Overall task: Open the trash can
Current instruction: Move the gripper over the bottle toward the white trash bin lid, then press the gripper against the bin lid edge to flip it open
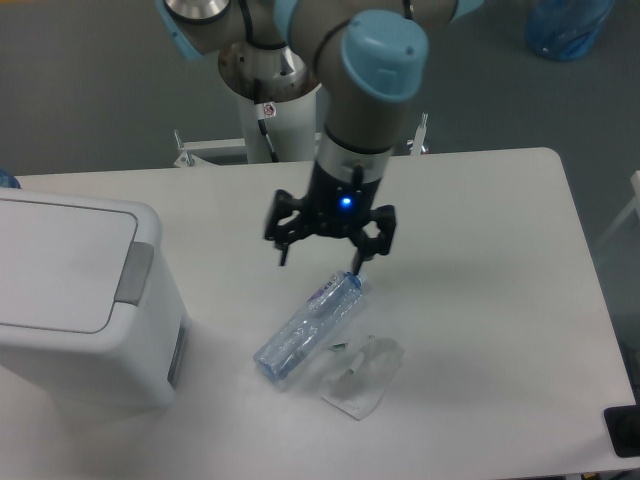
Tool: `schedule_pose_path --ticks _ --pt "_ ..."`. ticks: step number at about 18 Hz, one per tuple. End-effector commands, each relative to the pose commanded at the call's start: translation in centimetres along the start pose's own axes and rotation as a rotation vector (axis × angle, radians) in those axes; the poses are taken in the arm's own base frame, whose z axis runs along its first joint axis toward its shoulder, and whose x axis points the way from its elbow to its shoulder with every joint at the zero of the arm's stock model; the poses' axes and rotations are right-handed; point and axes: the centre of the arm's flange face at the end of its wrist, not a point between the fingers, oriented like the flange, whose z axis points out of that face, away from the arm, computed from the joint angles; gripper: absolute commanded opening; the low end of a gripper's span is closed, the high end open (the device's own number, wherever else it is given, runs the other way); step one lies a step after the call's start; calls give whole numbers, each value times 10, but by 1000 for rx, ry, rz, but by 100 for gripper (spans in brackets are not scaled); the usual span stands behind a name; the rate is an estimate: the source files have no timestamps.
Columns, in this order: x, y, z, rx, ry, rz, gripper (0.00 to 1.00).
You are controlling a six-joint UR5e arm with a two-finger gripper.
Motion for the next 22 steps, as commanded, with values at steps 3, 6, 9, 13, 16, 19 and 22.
schedule_pose_path --ticks 3,6,9,13,16,19,22 --pt "17 -5 -3 10 5 22 100" --pt "35 -8 1 8 13 49 100" --pt "61 -10 4 5 26 81 100" --pt "86 -16 6 34 29 104 100" --pt "99 -19 11 57 30 105 100" --pt "108 -17 21 40 36 117 100" --pt "108 -17 21 40 35 117 100"
